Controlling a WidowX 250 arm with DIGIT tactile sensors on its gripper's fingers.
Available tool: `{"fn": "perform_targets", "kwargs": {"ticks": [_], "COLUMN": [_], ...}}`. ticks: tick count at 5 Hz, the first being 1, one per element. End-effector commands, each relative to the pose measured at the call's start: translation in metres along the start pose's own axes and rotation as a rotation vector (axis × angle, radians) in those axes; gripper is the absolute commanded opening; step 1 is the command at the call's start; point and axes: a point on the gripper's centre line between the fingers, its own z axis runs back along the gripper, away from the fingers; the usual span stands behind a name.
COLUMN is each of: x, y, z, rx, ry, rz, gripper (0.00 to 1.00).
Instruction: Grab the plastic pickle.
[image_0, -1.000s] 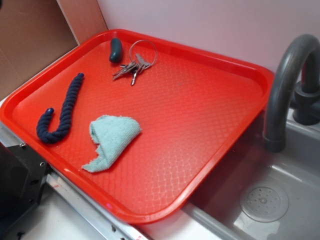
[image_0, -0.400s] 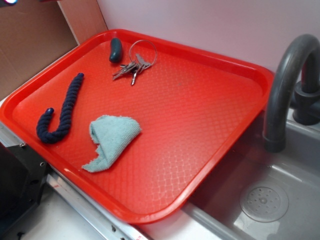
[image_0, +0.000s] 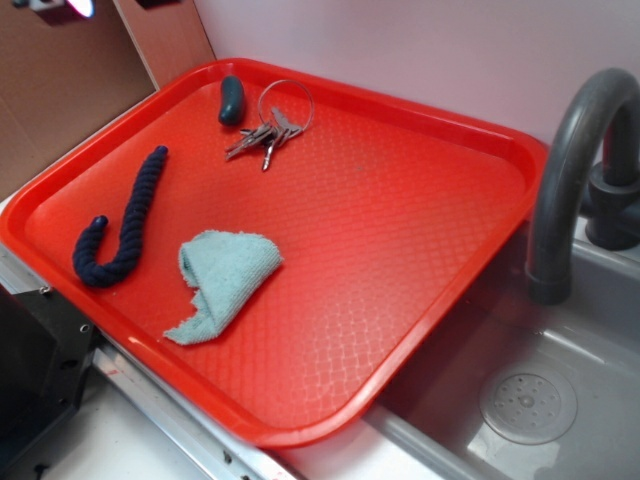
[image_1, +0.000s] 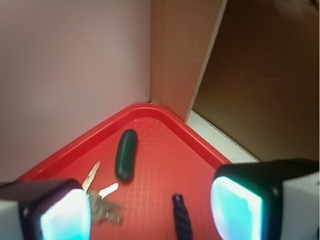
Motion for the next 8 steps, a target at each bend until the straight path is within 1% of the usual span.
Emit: {"fn": "perform_targets", "kwargs": {"ticks": [1, 2, 3, 4, 5, 6, 7, 8], "x": [0.024, 0.027, 0.027, 0.024, 0.02, 0.015, 0.007, 0.001], "y": [-0.012, -0.02, -0.023, -0.017, -0.021, -0.026, -0.029, -0.033], "z": [-0.052, -0.078, -0.103, -0.125, -0.14, -0.146, -0.151, -0.15], "rx": [0.05, -0.041, -0.004, -0.038, -0.079, -0.11, -0.074, -0.038], "ry": [0.012, 0.057, 0.073, 0.123, 0.184, 0.222, 0.223, 0.215], "rz": [0.101, 0.105, 0.095, 0.107, 0.094, 0.063, 0.056, 0.024], "gripper": [1.0, 1.0, 1.0, 1.0, 1.0, 1.0, 0.78, 0.0]}}
